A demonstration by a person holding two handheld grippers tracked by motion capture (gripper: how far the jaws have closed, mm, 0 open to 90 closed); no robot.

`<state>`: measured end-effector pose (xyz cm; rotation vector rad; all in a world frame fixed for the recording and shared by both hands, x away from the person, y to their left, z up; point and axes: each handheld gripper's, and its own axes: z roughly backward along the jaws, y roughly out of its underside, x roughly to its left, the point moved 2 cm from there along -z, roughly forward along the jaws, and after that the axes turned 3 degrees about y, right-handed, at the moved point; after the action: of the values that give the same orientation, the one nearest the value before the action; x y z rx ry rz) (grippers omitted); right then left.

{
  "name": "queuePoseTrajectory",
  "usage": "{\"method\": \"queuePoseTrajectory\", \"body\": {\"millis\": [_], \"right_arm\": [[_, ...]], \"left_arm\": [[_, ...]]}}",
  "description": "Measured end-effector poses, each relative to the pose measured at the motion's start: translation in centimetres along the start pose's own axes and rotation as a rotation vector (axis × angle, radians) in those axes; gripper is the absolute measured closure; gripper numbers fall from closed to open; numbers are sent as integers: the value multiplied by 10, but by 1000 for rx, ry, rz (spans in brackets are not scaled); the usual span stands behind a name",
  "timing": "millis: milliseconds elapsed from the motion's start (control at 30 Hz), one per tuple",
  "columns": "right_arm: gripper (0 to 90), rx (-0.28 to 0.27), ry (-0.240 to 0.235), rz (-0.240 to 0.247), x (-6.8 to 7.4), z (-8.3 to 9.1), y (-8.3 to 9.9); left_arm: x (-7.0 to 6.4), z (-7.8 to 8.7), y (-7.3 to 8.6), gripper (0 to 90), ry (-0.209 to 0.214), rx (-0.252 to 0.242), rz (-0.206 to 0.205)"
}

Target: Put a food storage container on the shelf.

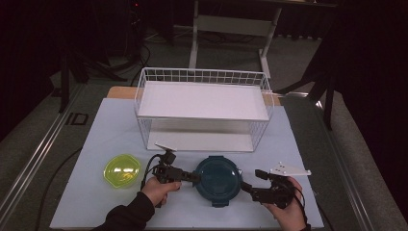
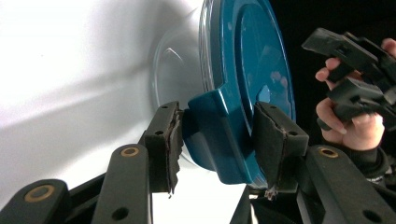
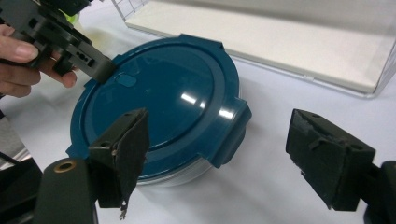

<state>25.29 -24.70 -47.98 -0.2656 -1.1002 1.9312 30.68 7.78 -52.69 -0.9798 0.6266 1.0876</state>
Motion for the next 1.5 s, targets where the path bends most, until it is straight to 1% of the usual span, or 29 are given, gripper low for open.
{"method": "queuePoseTrajectory", "body": {"millis": [33, 67, 100, 133, 267, 300, 400, 467, 500, 533, 567, 600, 633, 667, 733, 800, 867, 933, 1000, 1033, 1067, 1167, 1200, 1267, 1333, 1367, 1400, 1467, 1500], "right_arm": [[221, 6, -10, -16, -2, -1, 0], [221, 13, -18, -31, -3, -1, 1], [221, 21, -24, -48, -5, -2, 1], [221, 26, -35, -67, -6, -3, 2], [233, 65, -85, -157, -13, -8, 5], [239, 75, -97, -184, -15, -10, 5], [286, 114, -135, -251, -19, -16, 8], [309, 140, -153, -279, -21, -20, 11], [319, 152, -160, -293, -22, -22, 12], [331, 161, -177, -307, -22, -23, 12], [348, 161, -187, -321, -22, -23, 13], [348, 161, -187, -321, -22, -23, 13], [405, 167, -208, -328, -21, -22, 12], [423, 169, -218, -334, -21, -22, 12], [466, 176, -246, -349, -21, -22, 12], [490, 182, -260, -360, -21, -22, 13], [519, 190, -289, -378, -23, -22, 14], [526, 195, -311, -387, -24, -23, 14], [534, 201, -336, -411, -26, -24, 15], [534, 201, -336, -411, -26, -24, 15], [540, 204, -357, -437, -27, -26, 16], [547, 212, -352, -429, -25, -25, 14], [549, 217, -349, -423, -23, -24, 13], [553, 216, -346, -416, -21, -22, 13], [555, 213, -344, -417, -20, -21, 14], [556, 206, -340, -423, -19, -20, 15], [557, 204, -341, -422, -19, -19, 16], [558, 200, -335, -431, -18, -18, 17], [558, 202, -334, -434, -18, -18, 17]], "left_arm": [[0, 0, 0, 531, 0, 0, 0], [-2, 0, 0, 533, -5, 2, -22], [-2, 0, 0, 533, -5, 2, -22], [-5, 0, 1, 533, -12, 2, -49], [-10, 1, 4, 539, -17, 0, -106], [-11, 2, 6, 542, -17, -2, -132], [-14, 3, 8, 551, -15, -3, -158], [-16, 4, 10, 555, -20, 0, -172], [-16, 4, 10, 555, -20, 0, -172], [-16, 4, 11, 556, -20, -2, -178], [-17, 4, 12, 556, -20, -1, -186], [-17, 4, 12, 557, -20, -1, -186], [-16, 4, 13, 557, -16, -7, -191], [-17, 4, 13, 557, -15, -8, -201], [-17, 4, 14, 558, -16, -9, -208], [-18, 4, 14, 559, -17, -10, -209], [-18, 4, 15, 558, -16, -13, -209], [-18, 4, 15, 560, -17, -13, -212], [-17, 5, 16, 560, -11, -12, -208], [-17, 5, 16, 561, -11, -12, -208], [-15, 5, 17, 562, 0, -20, -180], [-17, 6, 19, 565, -15, -28, -154], [-18, 6, 20, 565, -21, -27, -156], [-19, 6, 22, 568, -26, -36, -146], [-20, 6, 23, 569, -31, -48, -134], [-20, 6, 23, 569, -29, -56, -137], [-21, 6, 24, 569, -28, -64, -125], [-23, 5, 23, 569, -39, -63, -130], [-25, 5, 23, 569, -45, -61, -125]]}}
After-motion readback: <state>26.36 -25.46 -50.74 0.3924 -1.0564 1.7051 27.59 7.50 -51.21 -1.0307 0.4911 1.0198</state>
